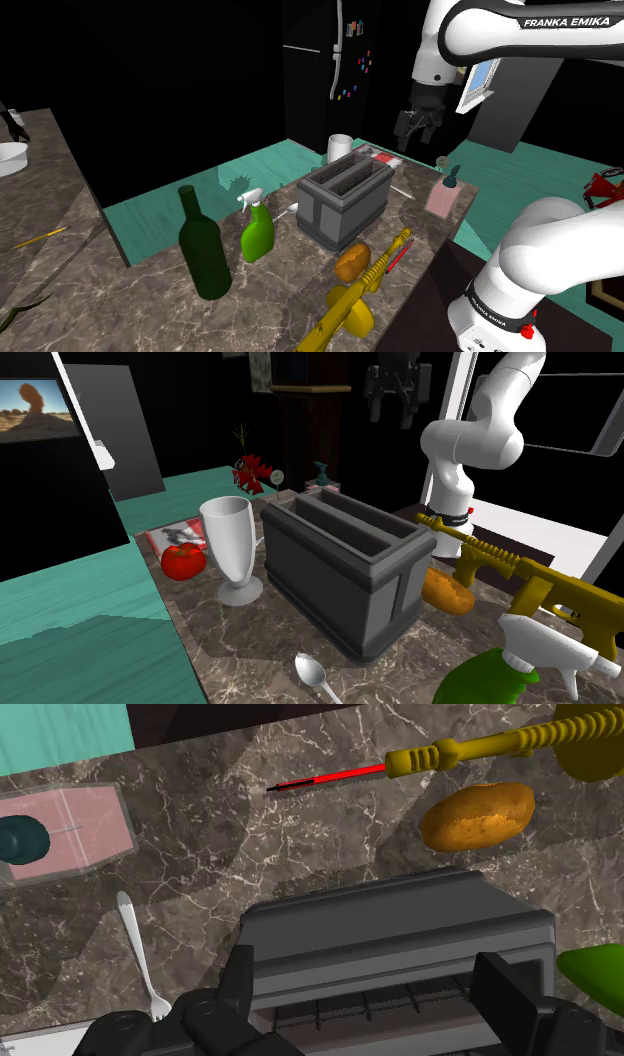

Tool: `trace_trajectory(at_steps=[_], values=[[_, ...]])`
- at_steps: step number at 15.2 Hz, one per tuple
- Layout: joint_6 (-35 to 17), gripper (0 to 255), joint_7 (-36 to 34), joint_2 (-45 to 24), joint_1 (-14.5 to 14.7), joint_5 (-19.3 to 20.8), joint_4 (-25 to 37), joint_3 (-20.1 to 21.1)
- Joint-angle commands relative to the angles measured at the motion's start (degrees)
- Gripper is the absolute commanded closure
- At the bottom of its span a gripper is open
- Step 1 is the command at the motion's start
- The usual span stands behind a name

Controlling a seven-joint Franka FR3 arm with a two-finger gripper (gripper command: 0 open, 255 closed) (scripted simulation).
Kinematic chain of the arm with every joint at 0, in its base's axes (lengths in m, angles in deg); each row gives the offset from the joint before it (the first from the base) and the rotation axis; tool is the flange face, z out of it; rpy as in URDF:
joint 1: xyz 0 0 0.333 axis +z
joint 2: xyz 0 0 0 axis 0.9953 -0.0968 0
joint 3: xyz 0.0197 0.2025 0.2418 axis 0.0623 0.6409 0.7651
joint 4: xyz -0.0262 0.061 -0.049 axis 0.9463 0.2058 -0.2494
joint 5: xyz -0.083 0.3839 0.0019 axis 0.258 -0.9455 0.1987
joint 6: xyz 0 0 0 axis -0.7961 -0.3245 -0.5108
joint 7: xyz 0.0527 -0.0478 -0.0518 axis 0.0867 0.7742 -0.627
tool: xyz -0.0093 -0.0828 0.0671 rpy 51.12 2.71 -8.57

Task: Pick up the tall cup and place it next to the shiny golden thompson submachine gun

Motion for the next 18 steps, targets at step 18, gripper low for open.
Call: trace_trajectory(at_steps=[18], values=[[-16.7, 0, 2.9, -37.2, -2.6, 0.0, 20.7, -5.3]])
